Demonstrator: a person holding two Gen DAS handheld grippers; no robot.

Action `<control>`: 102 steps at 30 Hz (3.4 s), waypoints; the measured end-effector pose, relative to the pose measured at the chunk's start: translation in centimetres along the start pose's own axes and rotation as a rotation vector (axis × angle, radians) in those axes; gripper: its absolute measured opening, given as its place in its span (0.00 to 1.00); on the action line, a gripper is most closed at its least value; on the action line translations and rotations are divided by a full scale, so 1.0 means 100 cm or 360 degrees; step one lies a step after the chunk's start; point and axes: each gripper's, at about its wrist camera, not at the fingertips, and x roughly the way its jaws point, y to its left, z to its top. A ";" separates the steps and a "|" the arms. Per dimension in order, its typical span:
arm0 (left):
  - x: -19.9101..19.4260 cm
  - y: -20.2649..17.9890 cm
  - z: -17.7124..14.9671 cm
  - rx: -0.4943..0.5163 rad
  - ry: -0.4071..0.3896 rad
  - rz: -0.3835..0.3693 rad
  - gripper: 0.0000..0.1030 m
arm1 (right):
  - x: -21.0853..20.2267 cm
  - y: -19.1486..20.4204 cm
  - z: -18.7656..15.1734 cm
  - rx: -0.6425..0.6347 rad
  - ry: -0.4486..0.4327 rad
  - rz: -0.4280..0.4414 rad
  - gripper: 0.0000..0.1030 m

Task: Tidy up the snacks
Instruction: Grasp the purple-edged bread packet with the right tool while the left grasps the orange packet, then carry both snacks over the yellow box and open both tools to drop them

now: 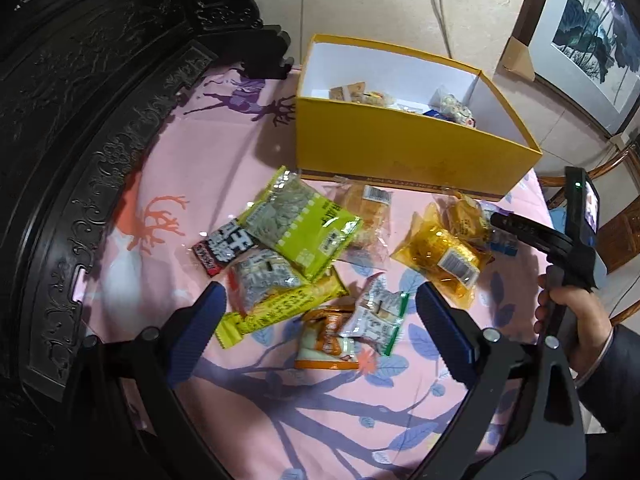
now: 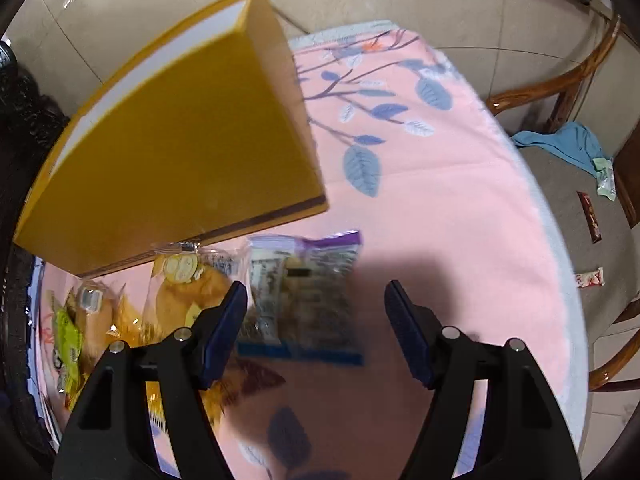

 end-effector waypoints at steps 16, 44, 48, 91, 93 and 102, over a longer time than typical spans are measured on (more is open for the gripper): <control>0.028 0.069 -0.018 -0.0178 0.0161 0.0158 0.94 | -0.024 0.004 -0.034 -0.0260 -0.0013 0.0020 0.42; 0.115 -0.013 -0.057 0.0294 0.0317 -0.0057 0.75 | -0.080 -0.024 -0.077 0.0058 0.0081 0.0255 0.43; 0.112 -0.009 -0.055 0.0323 0.0283 -0.0092 0.46 | -0.081 -0.022 -0.077 0.0058 0.0083 0.0271 0.43; -0.017 -0.045 0.153 0.0274 -0.0542 -0.0413 0.39 | -0.165 0.064 0.079 -0.0235 -0.0513 0.0566 0.43; -0.015 -0.055 0.175 0.0300 -0.0587 -0.0409 0.39 | -0.163 0.071 0.100 -0.0260 -0.0554 0.0564 0.43; 0.011 -0.084 0.236 0.0324 -0.0598 -0.0263 0.93 | -0.145 0.105 0.154 -0.0416 -0.0578 0.0444 0.61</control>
